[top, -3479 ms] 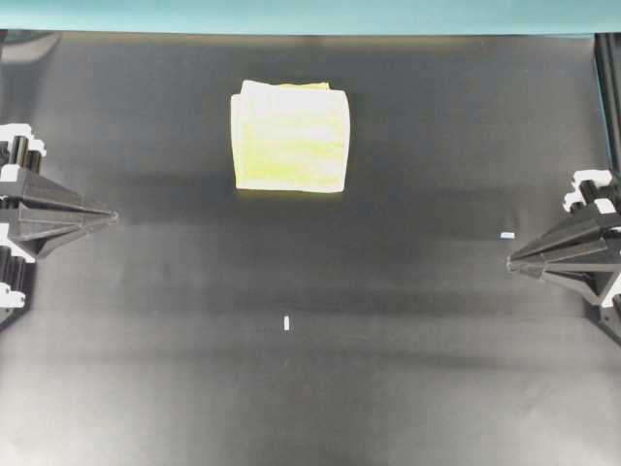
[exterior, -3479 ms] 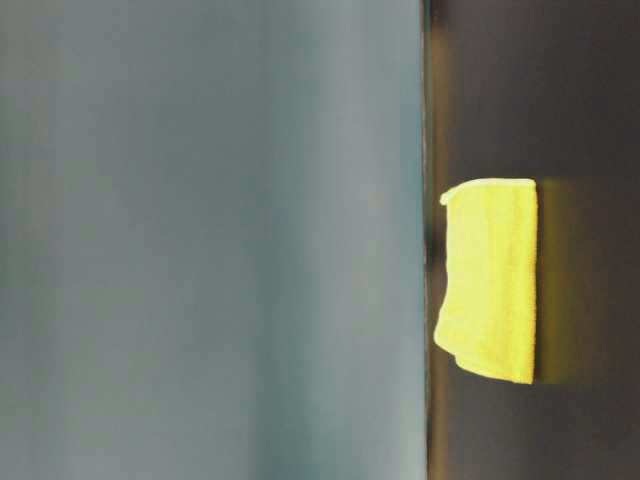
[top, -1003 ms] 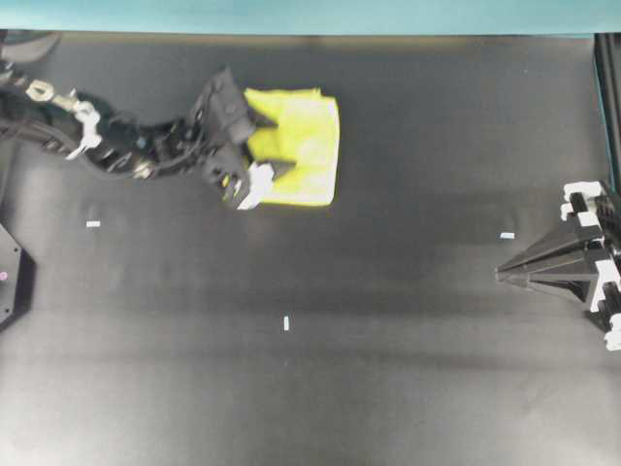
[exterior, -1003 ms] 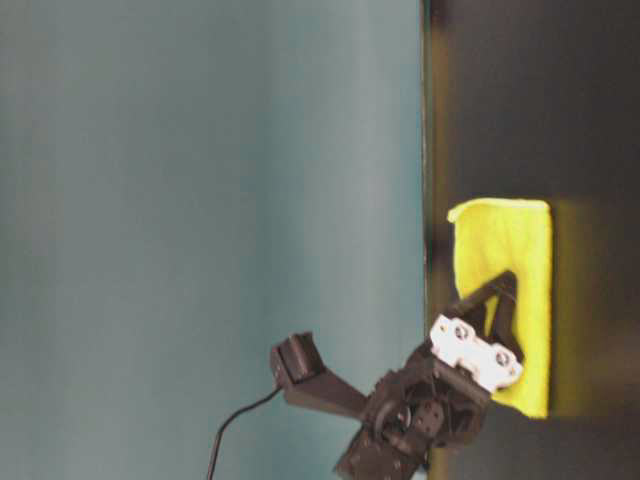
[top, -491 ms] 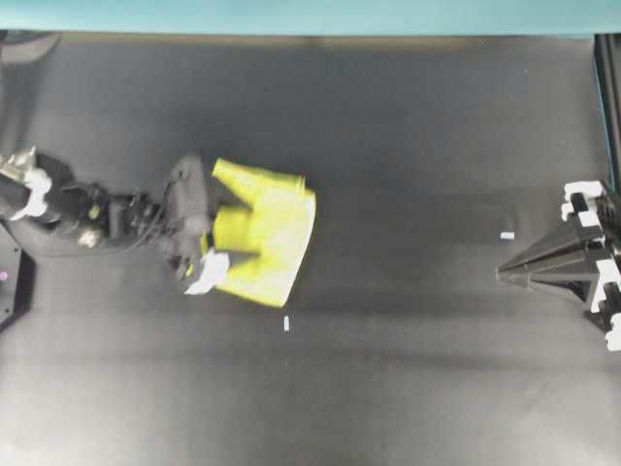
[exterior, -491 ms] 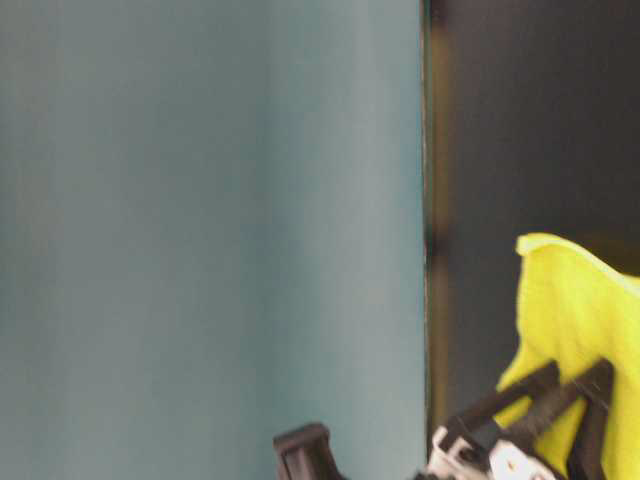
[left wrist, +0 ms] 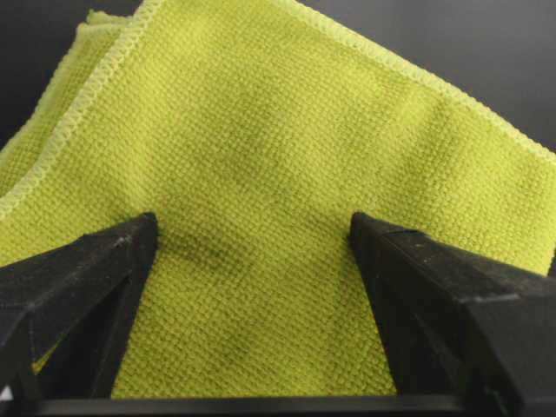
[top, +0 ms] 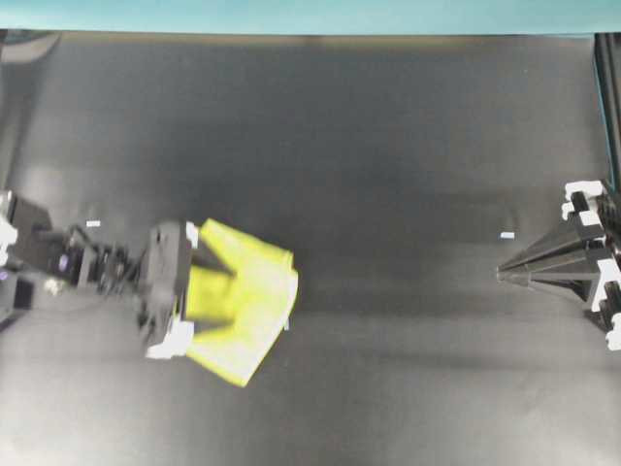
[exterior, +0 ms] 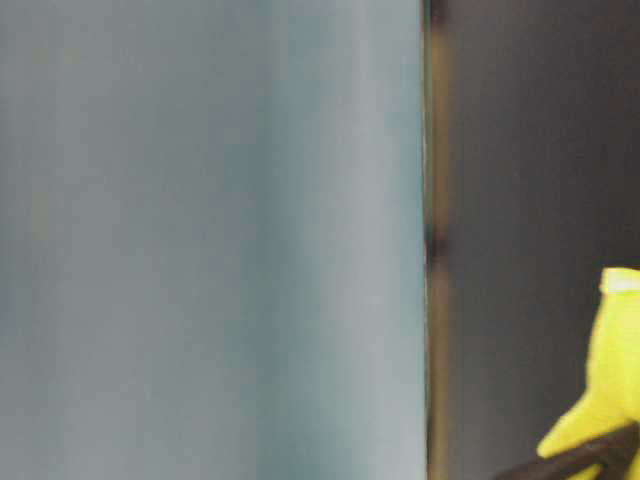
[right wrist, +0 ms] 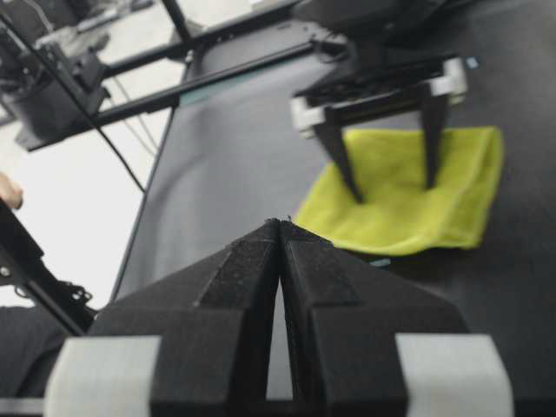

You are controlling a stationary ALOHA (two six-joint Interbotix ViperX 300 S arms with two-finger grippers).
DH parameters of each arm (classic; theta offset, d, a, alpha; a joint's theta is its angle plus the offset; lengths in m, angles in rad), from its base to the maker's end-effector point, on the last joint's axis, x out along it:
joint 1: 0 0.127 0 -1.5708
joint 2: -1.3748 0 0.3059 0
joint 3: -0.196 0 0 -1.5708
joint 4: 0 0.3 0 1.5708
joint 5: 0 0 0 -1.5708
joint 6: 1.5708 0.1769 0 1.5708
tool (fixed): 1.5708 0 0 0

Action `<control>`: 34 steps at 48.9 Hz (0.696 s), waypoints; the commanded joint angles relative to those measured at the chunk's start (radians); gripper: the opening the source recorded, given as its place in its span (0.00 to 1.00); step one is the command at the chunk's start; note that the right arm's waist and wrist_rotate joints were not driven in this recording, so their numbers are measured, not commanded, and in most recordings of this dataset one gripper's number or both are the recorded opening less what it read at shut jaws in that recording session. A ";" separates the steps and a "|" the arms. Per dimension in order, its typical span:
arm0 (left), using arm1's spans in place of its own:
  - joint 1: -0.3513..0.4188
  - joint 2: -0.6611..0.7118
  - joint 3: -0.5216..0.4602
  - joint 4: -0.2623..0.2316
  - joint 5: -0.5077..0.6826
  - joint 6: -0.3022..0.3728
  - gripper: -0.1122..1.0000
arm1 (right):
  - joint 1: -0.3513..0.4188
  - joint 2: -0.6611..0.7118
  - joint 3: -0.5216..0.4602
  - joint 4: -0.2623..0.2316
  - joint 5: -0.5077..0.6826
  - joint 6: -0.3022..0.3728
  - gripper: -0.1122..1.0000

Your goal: Push a yellow cloth with the left arm to wipe the desk.

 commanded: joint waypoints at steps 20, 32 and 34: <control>-0.249 -0.029 -0.015 0.003 0.074 -0.006 0.89 | 0.000 0.005 -0.006 0.002 -0.009 -0.002 0.10; -0.273 -0.031 -0.021 0.003 0.074 -0.023 0.89 | 0.000 0.005 -0.006 0.002 -0.012 -0.002 0.10; -0.272 -0.031 -0.021 0.003 0.074 -0.023 0.89 | -0.002 0.005 -0.008 0.002 -0.012 0.000 0.10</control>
